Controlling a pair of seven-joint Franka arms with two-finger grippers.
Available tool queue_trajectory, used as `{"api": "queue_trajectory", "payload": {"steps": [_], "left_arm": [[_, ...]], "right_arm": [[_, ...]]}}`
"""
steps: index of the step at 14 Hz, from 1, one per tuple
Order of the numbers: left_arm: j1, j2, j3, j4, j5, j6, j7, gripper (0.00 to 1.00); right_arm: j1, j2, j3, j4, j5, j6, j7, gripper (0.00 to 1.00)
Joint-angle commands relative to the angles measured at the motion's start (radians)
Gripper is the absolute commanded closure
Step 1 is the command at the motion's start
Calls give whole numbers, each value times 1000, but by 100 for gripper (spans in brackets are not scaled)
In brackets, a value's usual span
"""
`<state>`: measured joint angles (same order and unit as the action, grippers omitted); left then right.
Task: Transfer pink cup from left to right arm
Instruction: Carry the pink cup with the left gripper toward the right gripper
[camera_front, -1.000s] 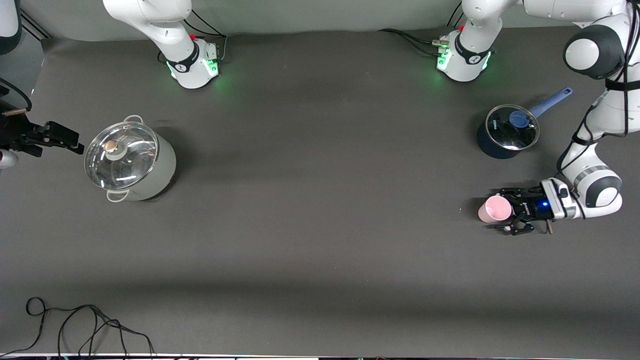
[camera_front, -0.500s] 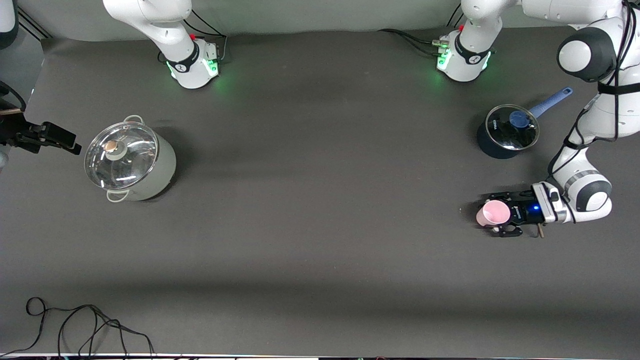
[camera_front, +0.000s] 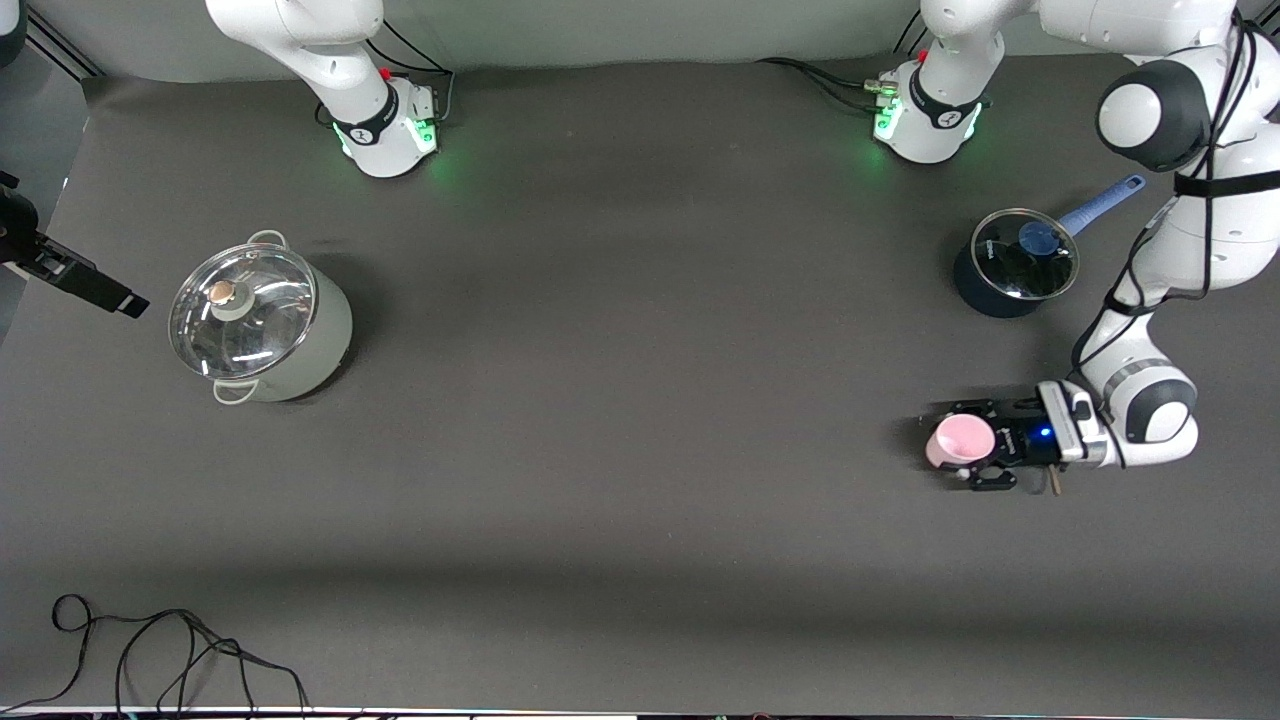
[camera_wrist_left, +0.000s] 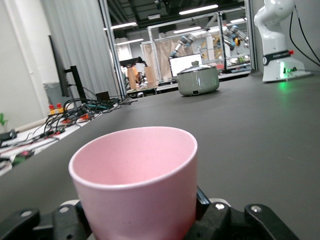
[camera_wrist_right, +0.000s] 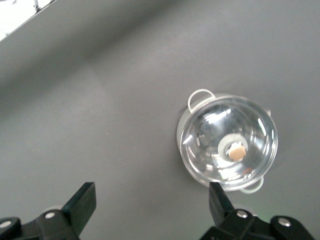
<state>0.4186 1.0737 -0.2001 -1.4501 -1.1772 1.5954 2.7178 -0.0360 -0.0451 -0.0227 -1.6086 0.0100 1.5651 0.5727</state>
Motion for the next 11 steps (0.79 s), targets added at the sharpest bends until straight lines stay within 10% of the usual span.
{"api": "queue_trajectory", "payload": {"steps": [1,11], "left_arm": [[-69,12,-39,62,-38,73,43,100],[-250,8,-402,121,-318,692,-93,100]], "right_arm": [[4,-27,-3,-7,30,-20,145,0],[4,-19,3,2,47,-20,73,0]]}}
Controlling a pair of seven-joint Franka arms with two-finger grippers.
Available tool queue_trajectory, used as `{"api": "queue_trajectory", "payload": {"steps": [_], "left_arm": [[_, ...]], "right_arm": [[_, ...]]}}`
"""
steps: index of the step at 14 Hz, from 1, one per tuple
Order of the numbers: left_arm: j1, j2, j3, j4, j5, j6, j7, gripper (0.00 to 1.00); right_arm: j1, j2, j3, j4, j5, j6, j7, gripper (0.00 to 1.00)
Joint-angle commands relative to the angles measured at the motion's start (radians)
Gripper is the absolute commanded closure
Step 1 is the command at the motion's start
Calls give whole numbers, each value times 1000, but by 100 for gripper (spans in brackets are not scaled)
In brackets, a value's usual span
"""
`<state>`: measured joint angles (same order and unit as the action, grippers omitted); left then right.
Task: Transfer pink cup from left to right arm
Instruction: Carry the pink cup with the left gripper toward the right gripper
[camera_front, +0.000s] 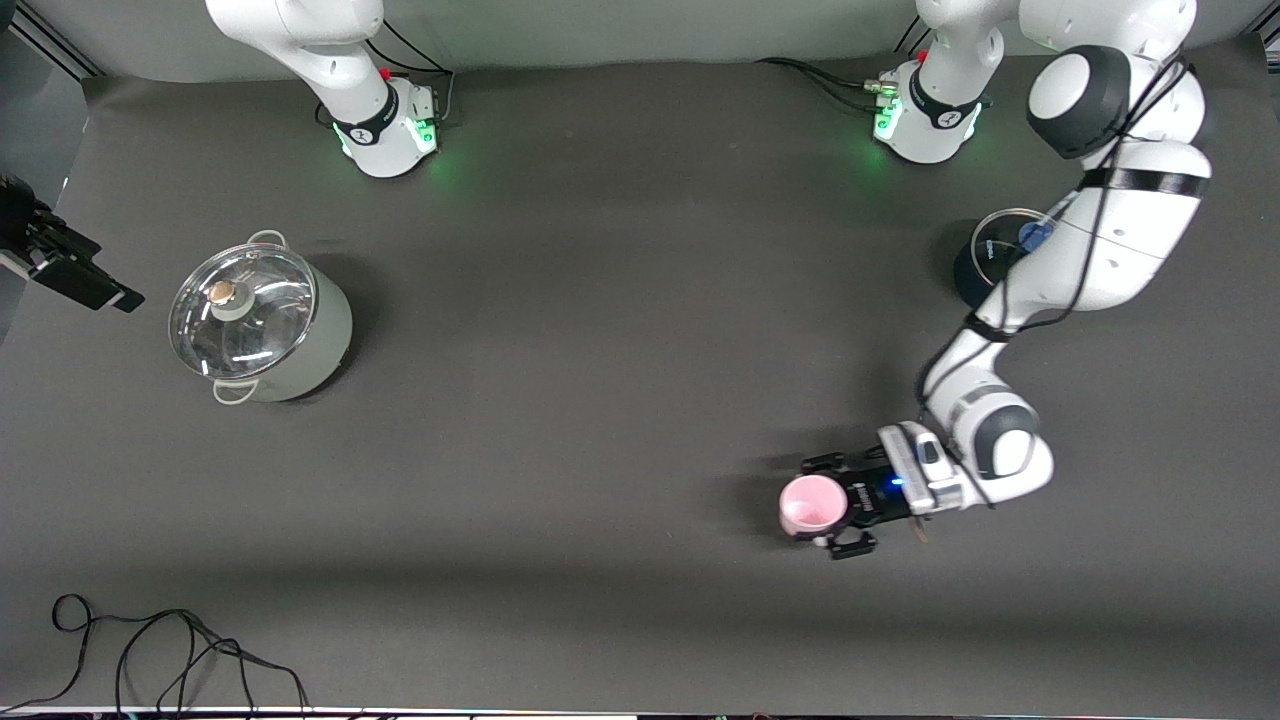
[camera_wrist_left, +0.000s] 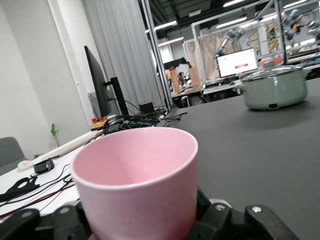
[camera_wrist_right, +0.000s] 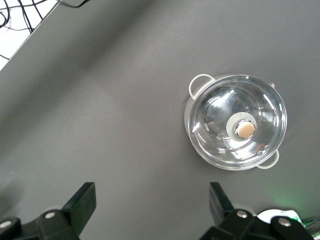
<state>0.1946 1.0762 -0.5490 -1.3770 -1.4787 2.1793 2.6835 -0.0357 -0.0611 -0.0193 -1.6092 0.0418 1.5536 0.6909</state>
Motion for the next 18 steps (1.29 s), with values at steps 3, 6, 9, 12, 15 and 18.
{"api": "queue_trajectory", "payload": {"steps": [3,6,9,12,15,18], "left_arm": [[-108,4,-152,120,-17,356,-144,100],[-255,-4,-167,231,-17,543,-267,100],[-441,-5,-181,379,-14,788,-390,100],[-622,-5,-149,499,-5,979,-523,100],[-740,-15,-149,550,-3,1085,-573,100],[-833,-33,-134,570,1,1175,-609,100]], "right_arm": [[5,-3,1,9,15,-9,-40,0],[5,-3,4,18,15,-9,-30,0],[5,1,4,23,15,-10,-31,0],[10,4,4,35,38,-9,-30,0],[22,32,4,98,58,-12,28,0],[82,58,4,156,58,-41,97,0]]}}
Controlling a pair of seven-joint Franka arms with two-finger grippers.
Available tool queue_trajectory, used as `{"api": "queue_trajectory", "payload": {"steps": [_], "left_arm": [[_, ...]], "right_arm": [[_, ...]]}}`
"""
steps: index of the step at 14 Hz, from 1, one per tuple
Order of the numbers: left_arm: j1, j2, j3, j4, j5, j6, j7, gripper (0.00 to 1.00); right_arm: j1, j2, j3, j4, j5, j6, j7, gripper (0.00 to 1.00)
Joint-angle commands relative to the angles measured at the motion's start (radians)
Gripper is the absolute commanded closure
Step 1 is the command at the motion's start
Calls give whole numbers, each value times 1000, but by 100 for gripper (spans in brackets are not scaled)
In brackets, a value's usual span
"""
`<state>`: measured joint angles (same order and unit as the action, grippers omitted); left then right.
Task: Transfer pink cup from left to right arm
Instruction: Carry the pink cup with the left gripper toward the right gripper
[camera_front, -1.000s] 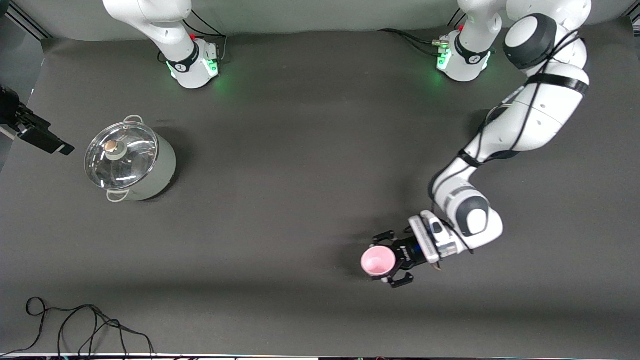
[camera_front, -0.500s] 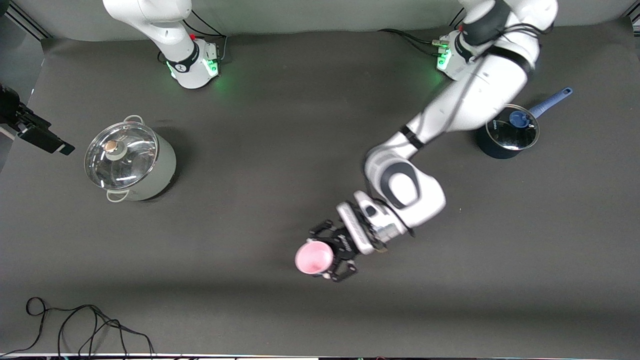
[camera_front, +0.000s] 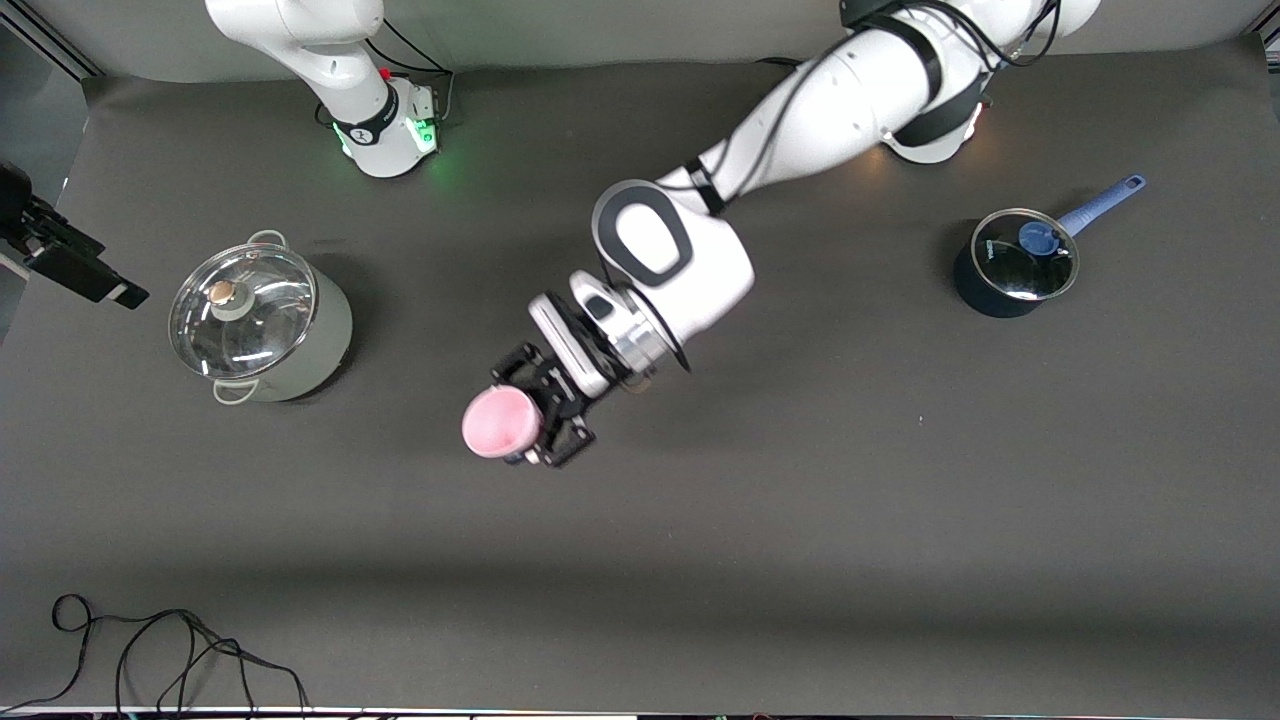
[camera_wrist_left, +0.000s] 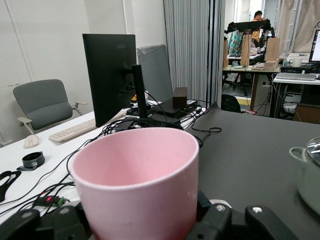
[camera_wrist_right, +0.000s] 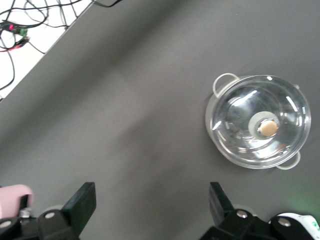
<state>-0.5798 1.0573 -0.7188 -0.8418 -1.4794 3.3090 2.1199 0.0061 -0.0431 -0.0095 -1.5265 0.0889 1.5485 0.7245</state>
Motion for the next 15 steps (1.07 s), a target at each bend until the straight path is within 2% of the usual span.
{"api": "queue_trajectory", "payload": {"steps": [1,7,12,15], "left_arm": [[-70,-25,39,35,4,59,-70,100],[-133,-56,48,59,36,139,-202,100],[-140,-59,48,61,59,141,-221,100],[-140,-59,48,61,64,141,-221,100]], "right_arm": [[55,46,-6,97,12,-37,105,0],[216,149,-6,282,11,-48,364,0],[327,160,-6,299,9,-47,499,0],[370,215,-6,371,9,-45,567,0]]}}
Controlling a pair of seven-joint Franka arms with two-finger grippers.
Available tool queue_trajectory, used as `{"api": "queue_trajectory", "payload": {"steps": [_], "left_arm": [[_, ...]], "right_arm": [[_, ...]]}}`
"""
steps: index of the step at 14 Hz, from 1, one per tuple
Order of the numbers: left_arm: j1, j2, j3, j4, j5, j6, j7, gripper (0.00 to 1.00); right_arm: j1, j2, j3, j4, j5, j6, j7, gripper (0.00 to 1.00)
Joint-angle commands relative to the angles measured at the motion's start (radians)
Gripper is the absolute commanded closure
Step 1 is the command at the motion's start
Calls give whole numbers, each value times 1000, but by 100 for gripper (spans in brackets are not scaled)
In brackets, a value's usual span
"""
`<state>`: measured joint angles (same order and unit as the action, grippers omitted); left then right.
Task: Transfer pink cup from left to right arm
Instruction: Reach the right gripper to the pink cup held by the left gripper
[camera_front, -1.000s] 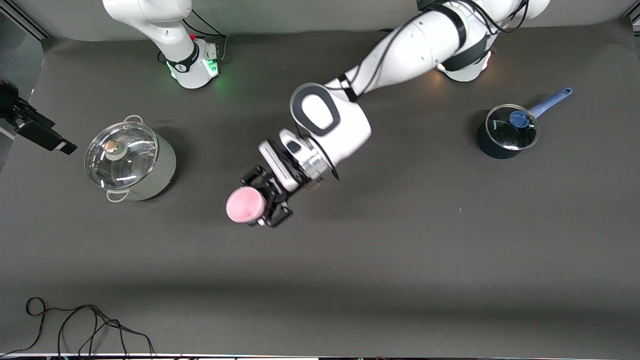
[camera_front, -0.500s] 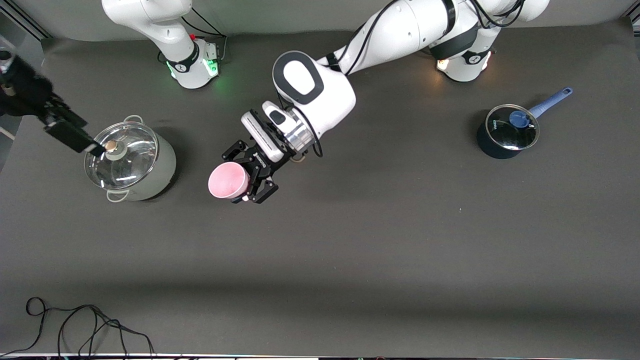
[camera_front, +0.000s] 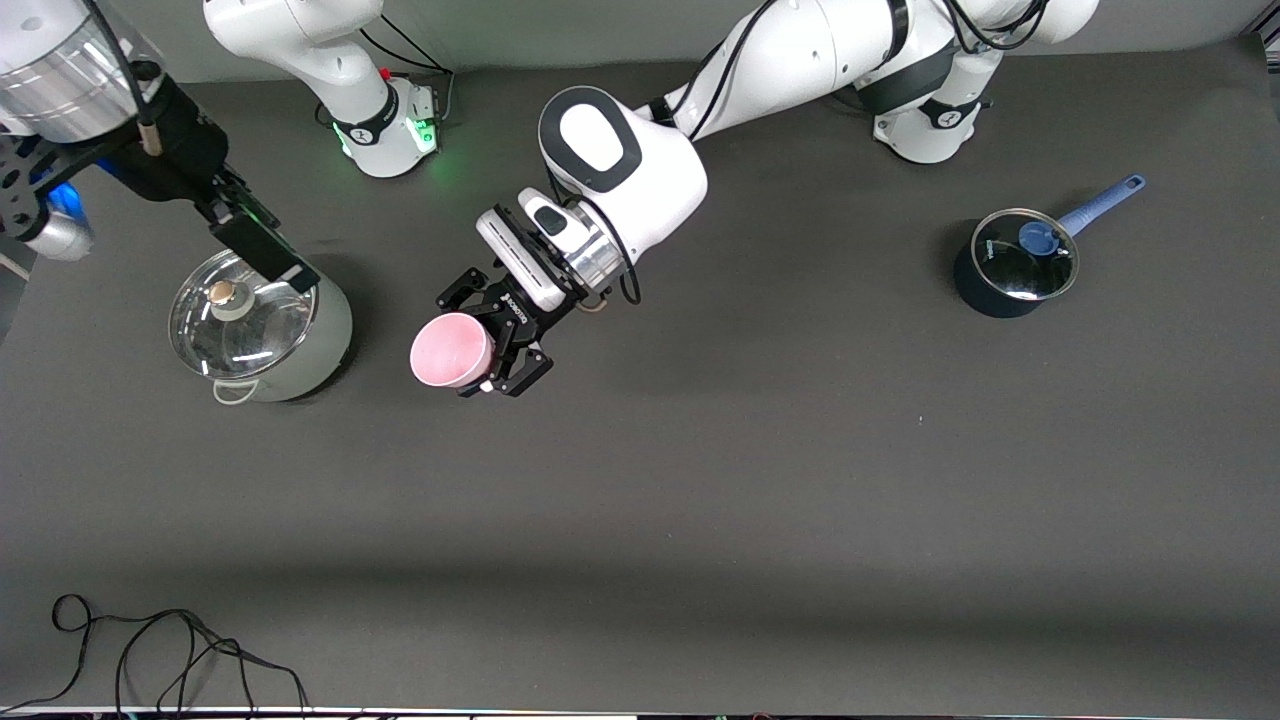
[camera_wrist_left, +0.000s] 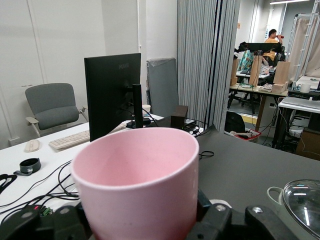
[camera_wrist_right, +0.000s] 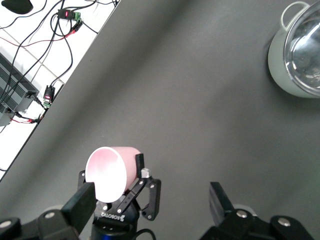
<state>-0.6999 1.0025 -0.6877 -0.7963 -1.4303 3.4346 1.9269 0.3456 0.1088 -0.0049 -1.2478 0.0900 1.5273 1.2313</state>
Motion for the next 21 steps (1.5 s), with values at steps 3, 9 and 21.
{"api": "queue_trajectory", "payload": {"steps": [3,9,21], "left_arm": [[-21,-4,24,14,14,17,-28,100],[-21,-4,25,14,14,17,-28,100],[-21,-2,28,14,14,15,-28,100]], "right_arm": [[76,97,-10,102,7,-23,77,0],[92,173,-10,93,5,-18,59,0],[92,261,-12,99,1,-19,27,16]]}}
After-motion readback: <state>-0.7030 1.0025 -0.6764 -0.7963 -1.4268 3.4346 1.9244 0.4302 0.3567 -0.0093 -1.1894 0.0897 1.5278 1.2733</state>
